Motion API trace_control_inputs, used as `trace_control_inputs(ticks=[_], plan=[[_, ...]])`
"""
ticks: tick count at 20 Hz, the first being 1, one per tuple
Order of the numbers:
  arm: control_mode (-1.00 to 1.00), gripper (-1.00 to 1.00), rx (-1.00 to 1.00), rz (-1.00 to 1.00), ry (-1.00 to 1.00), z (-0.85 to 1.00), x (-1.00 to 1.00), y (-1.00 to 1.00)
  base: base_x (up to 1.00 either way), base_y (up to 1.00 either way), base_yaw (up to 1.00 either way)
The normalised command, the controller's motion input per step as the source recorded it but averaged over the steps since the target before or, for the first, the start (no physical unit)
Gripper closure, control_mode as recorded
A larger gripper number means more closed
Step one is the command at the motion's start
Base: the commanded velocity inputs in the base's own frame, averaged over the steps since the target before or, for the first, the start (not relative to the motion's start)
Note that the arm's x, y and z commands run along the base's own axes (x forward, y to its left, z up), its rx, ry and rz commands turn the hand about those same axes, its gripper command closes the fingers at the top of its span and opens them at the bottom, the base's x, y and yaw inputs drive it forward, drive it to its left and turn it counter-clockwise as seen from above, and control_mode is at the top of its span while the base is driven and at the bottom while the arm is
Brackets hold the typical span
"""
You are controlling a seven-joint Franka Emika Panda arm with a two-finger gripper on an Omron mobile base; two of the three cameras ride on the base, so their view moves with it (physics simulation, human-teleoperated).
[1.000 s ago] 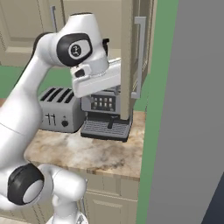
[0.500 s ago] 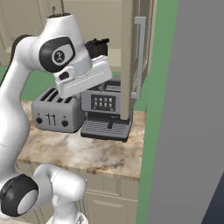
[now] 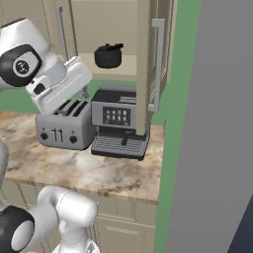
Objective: Open the cabinet, pick the kettle from the cabinet, and place it in the sink.
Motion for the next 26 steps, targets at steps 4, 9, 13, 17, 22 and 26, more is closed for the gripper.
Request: trace_control_inputs(ticks=[4,9,13,17,22,26], plan=[[-1.0,-1.0,-0.17,0.42,0.0,0.12,-0.23,0.46,0.0,0.0,0.0],[-1.0,-1.0,-0.17,0.55,0.0,0.12,-0.14,0.43,0.0,0.0,0.0],[-1.0,-1.0,-0.14,0.68,0.0,0.11,-0.11,0.28,0.0,0.0,0.0],[-1.0,-1.0,-0.21,0.69,0.0,0.07,-0.07,0.3,0.0,0.0,0.0],[-1.0,-1.0,-0.28,0.56,0.0,0.0,0.02,0.29,0.0,0.0,0.0],[-1.0,-1.0,-0.31,0.4,0.0,0.0,0.14,0.31,0.0,0.0,0.0]])
